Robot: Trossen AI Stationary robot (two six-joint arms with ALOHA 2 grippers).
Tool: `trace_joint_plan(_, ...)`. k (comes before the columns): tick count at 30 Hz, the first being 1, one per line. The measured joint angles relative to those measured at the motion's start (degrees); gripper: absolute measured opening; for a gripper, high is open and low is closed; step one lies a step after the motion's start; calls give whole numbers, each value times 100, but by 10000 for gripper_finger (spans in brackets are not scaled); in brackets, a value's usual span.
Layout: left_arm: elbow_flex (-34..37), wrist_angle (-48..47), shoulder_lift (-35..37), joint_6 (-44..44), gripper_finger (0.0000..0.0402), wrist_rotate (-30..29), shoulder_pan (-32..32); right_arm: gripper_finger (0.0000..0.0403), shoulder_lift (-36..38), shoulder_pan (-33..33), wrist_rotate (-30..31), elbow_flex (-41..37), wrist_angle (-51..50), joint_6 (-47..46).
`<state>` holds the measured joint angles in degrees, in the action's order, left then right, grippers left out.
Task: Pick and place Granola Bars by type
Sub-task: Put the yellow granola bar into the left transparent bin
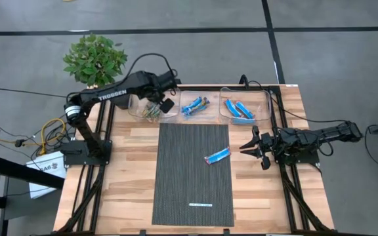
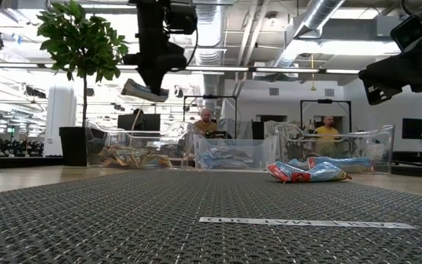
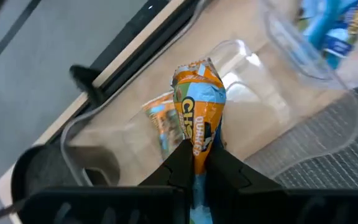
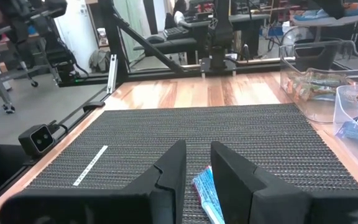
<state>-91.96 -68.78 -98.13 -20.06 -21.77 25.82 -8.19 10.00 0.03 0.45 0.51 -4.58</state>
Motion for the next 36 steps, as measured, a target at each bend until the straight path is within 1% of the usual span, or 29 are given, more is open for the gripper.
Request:
trace_joint_plan(5,12,-192,1,-396,20,-139,175,67,-1,1,0,0,0,0)
trace_joint_plan(10,406,-14,3,-584,18,-154,311,67,-2,1,0,0,-2,0)
trace_joint_plan(14,907,501,-4,-589,19,-141,418,67,-2,2,2,0,-3,0)
trace_joint_plan(22,1821,1864,-2,-513,20,-102,606,67,-2,2,0,0,-3,0)
trace_joint_plan(29,2453,2535,-17,-469,20,-96,742,67,-2,1,1,1,-4,0)
trace_joint_plan(36,2812,3141,-19,-312,21,304,742,67,-2,2,0,2,-7,0)
